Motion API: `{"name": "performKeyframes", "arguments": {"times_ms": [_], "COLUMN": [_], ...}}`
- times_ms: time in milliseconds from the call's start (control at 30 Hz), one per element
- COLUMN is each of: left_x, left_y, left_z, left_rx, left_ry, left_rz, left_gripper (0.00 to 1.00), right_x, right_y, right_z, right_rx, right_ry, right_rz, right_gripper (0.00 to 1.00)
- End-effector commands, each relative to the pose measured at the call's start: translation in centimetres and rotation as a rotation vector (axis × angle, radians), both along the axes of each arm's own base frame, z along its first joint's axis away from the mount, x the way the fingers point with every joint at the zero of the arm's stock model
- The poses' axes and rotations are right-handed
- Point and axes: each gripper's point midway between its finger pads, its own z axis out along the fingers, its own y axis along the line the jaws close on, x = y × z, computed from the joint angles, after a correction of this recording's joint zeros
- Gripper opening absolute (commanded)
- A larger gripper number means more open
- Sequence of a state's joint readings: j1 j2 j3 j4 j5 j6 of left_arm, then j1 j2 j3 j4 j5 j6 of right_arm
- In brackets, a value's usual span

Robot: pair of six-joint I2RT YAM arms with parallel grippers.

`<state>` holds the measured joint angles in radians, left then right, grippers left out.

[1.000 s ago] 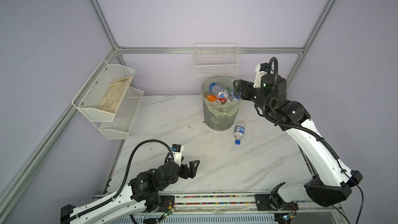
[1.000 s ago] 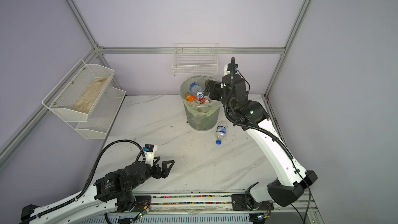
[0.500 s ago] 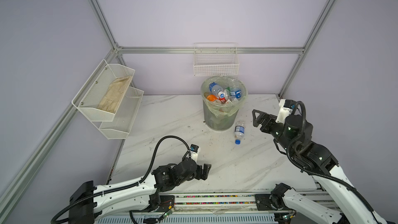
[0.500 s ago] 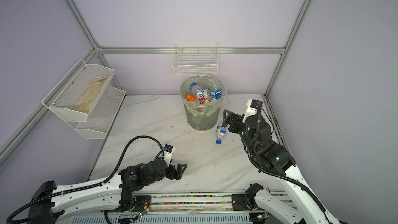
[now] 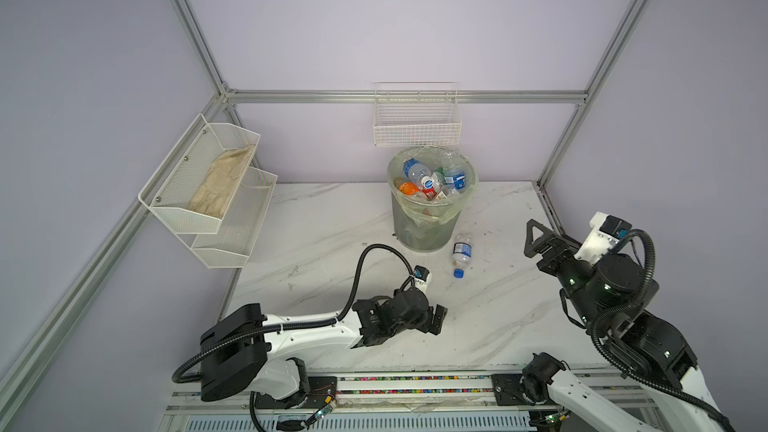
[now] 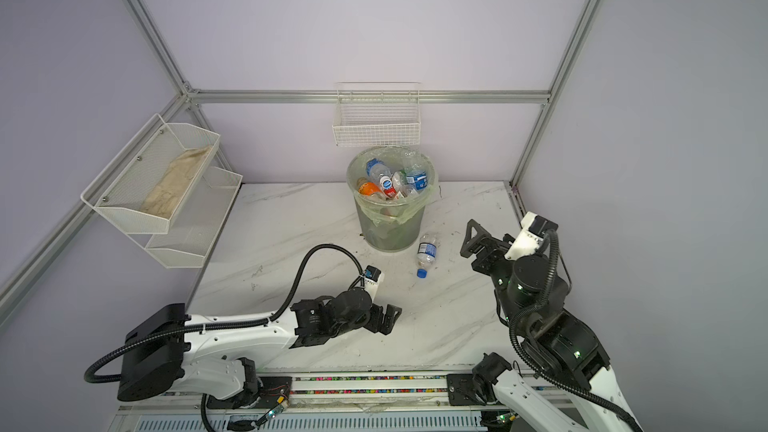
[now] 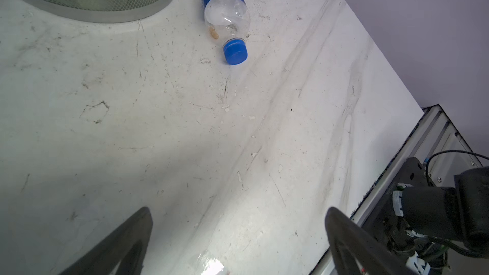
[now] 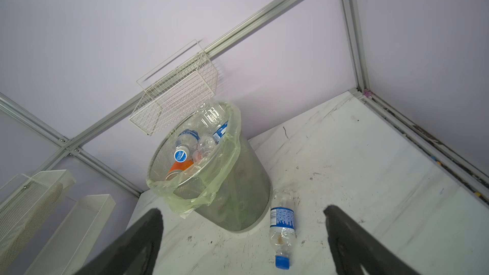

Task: Throw the plastic bottles in the bin
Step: 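Withdraw the right gripper while the left gripper reaches toward the blue-capped bottle, then lower the left gripper and close it around the blue-capped bottle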

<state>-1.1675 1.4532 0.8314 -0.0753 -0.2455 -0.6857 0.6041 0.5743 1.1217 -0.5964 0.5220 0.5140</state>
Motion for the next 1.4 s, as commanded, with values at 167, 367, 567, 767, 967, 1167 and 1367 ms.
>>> {"name": "performKeyframes", "arguments": {"times_ms": [167,367,567,767,967,1167,1367], "left_x": [2.5,4.1,6.0,8.5,10.3,11.7,13.6], "left_y": [-6.2,-8.0,-9.7,-10.4,-10.7,-11.0,-11.6], "left_z": [3.7,2.8,1.7,1.1,1.0,0.6,0.9], "left_rx": [-0.061,-0.038,-0.053,-0.067,-0.071,-0.065,-0.063], "left_ry": [-0.083,-0.077,-0.056,-0.049,-0.063,-0.075,-0.106], "left_rz": [-0.045,-0.039,-0.032,0.003,0.023,0.039,0.053], "left_gripper": [1.00,1.00,1.00,1.00,0.99,0.99,0.99], "right_x": [-1.7,-2.3,-2.7,-3.1,-3.4,-3.6,-3.7], "right_y": [-3.6,-4.4,-4.4,-4.5,-4.8,-4.9,-5.0], "right_z": [-4.8,-6.5,-6.6,-6.4,-6.2,-6.1,-6.1], "right_rx": [-0.088,-0.065,-0.046,-0.028,-0.013,-0.006,-0.004], "right_ry": [0.035,0.031,0.015,0.001,-0.014,-0.021,-0.025], "right_rz": [-0.138,-0.162,-0.151,-0.140,-0.142,-0.144,-0.145], "right_gripper": [0.97,0.97,0.97,0.97,0.97,0.97,0.97]}}
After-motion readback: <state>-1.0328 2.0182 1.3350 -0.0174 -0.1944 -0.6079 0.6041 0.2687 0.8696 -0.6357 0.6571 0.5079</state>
